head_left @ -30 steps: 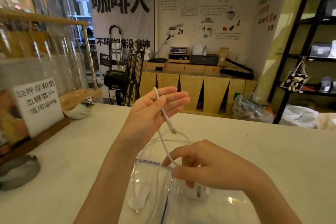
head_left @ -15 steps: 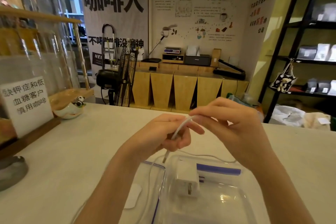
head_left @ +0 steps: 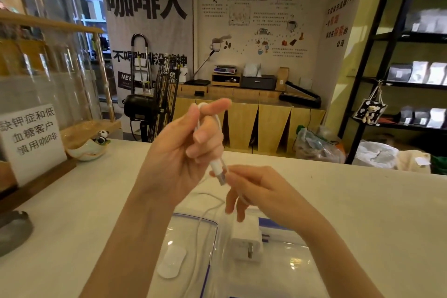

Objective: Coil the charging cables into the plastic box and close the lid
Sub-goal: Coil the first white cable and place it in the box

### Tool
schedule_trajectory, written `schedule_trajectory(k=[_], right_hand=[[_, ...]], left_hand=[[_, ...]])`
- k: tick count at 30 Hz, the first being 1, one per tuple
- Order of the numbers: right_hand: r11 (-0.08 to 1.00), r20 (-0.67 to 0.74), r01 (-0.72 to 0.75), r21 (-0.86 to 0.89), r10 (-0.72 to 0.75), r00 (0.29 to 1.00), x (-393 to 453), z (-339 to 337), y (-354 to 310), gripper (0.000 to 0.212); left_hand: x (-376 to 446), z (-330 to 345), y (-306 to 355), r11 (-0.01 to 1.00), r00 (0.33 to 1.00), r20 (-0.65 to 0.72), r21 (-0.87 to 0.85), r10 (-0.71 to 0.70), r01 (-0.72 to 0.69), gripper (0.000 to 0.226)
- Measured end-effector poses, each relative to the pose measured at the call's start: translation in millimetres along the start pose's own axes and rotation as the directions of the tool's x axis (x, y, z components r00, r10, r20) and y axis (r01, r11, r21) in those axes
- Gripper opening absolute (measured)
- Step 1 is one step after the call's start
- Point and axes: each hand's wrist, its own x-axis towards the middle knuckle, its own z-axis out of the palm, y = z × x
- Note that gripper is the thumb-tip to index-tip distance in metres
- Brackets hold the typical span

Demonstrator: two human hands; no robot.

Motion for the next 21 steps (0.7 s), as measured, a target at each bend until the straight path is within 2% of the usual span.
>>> schedule_trajectory(k=[2,3,5,7,10,13,15,16,19,21], right_hand=[[0.976,0.07,0.005,-0.219,0.011,0.997,-0.7,8.0,-3.1,0.027],[0.951,0.079,0.016,-0.309,0.008,0.997,-1.3,11.1,-5.1,0.03],[0.893,0.085,0.051,-0.447,-0.014,0.996,-4.0,16.2,-10.0,0.031],[0.821,0.09,0.109,-0.561,-0.07,0.993,-8.5,19.6,-17.4,0.031],[0.752,0.055,0.171,-0.637,-0.176,0.983,-14.3,19.6,-27.4,0.032],[0.713,-0.056,0.209,-0.669,-0.329,0.943,-16.8,13.3,-33.6,0.028],[0.641,-0.105,0.253,-0.725,-0.466,0.879,-15.7,2.8,-30.6,0.028],[0.633,-0.139,0.269,-0.726,-0.518,0.844,-15.4,-3.6,-27.1,0.029],[0.665,-0.227,0.305,-0.682,-0.589,0.776,-15.7,-20.4,-15.9,0.029],[0.716,-0.313,0.338,-0.611,-0.61,0.728,-16.3,-29.5,-13.6,0.025]], left_hand=[[-1.0,-4.4,1.0,0.985,0.978,-0.173,0.14,0.121,-0.098,0.035],[-0.9,-7.4,0.5,0.955,0.948,-0.257,0.272,0.187,-0.115,0.035],[-1.1,-16.5,-1.4,0.819,0.879,-0.367,0.572,0.305,-0.045,0.033],[-1.9,-27.2,-5.6,0.649,0.835,-0.387,0.759,0.392,0.048,0.03],[-2.1,-35.2,-12.1,0.484,0.818,-0.358,0.868,0.451,0.114,0.026],[-1.3,-34.3,-20.8,0.294,0.873,-0.327,0.929,0.362,0.225,0.025],[-1.2,-30.5,-25.8,0.194,0.914,-0.351,0.929,0.202,0.314,0.026],[-1.2,-28.0,-27.3,0.18,0.923,-0.367,0.922,0.115,0.344,0.028],[0.2,-19.7,-30.6,0.254,0.927,-0.373,0.894,-0.032,0.369,0.04],[1.9,-12.0,-31.8,0.341,0.926,-0.361,0.862,-0.107,0.375,0.045]])
